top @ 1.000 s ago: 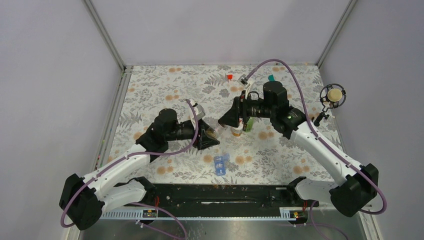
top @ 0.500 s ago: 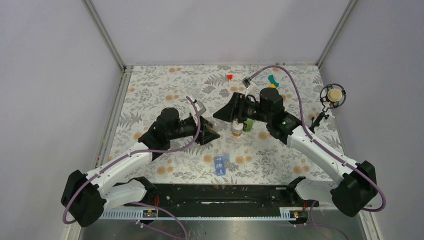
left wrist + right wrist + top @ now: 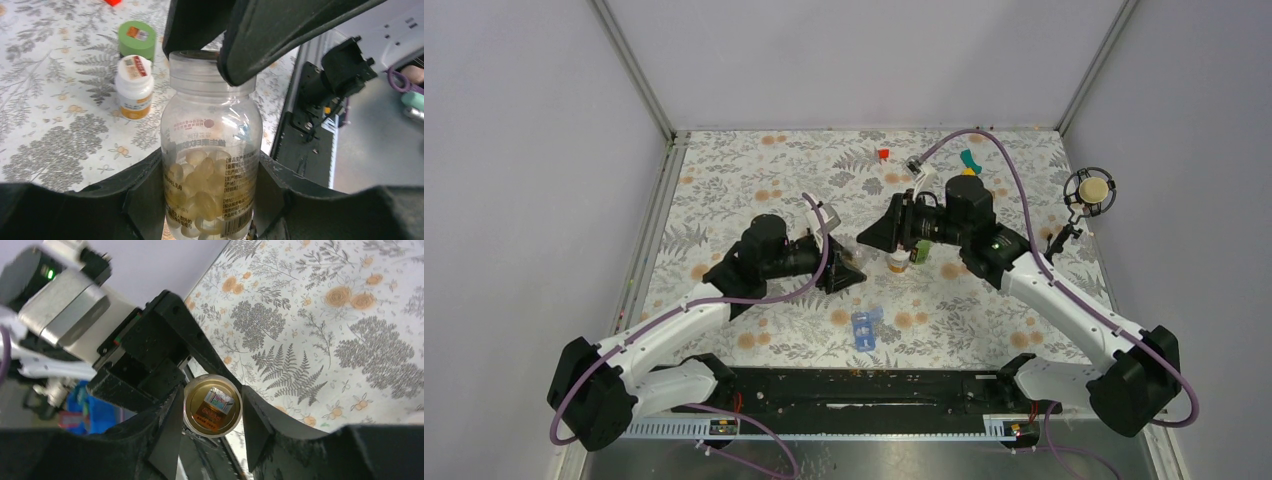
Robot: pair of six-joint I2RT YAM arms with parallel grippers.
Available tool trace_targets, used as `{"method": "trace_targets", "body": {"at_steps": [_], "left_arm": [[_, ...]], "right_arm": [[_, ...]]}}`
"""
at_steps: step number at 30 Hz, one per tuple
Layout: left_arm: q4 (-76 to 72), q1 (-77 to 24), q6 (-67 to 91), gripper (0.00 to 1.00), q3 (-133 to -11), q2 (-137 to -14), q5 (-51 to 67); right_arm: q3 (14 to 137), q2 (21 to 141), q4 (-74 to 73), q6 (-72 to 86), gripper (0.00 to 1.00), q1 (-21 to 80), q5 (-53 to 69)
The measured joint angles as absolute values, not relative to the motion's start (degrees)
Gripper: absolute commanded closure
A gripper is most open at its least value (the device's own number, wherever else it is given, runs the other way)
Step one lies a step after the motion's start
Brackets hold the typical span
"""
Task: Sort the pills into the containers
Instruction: Unscrew the lid of the pill bottle.
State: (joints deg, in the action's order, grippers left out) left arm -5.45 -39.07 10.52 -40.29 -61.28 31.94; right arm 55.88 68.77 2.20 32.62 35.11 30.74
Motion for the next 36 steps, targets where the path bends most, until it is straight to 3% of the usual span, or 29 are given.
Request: {"method": "trace_targets", "body": {"at_steps": [3, 7, 8, 9, 11, 12, 14, 17, 28, 36], "left_arm": [[-3.6, -39.07, 9.78, 1.0, -41.08, -61.28, 35.35], [-2.66, -39.09, 9.3, 1.0, -42.15, -61.28, 42.24], [-2.59, -39.09, 9.26, 1.0, -42.44, -61.28, 44.05], [-2.59, -39.05, 9.26, 1.0, -42.54, -61.28, 45.12], [-2.44, -39.05, 9.23, 1.0, -43.07, -61.43, 46.96], [-2.44, -38.92, 9.26, 1.0, -43.48, -61.6, 47.51], [-2.59, -38.24, 9.43, 1.0, -44.27, -61.65, 47.68], [-3.66, -37.04, 9.54, 1.0, -44.6, -61.6, 46.87], [-4.21, -36.69, 10.48, 1.0, -44.51, -62.43, 37.65], [-6.39, -36.69, 11.7, 1.0, -44.42, -62.74, 34.76]], "right_arm": [[55.13, 67.29, 2.46, 22.79, 0.75, 34.74, 36.53], [54.15, 64.36, 2.02, 9.78, 0.98, 33.12, 46.5], [54.3, 64.07, 1.63, 7.01, 1.0, 32.8, 48.8], [55.13, 64.01, -0.08, 3.86, 0.96, 32.49, 51.0], [57.87, 64.77, -4.67, -1.28, 0.39, 32.18, 53.89], [59.72, 65.47, -7.05, -3.16, 0.23, 32.16, 54.26], [62.08, 66.37, -9.32, -3.9, 0.12, 32.12, 52.86], [62.7, 66.57, -9.78, 0.8, 0.07, 31.73, 48.29], [52.64, 66.37, 5.74, 37.45, 0.17, 34.92, 26.74], [51.4, 66.04, 11.38, 45.58, 0.68, 36.51, 22.39]]}}
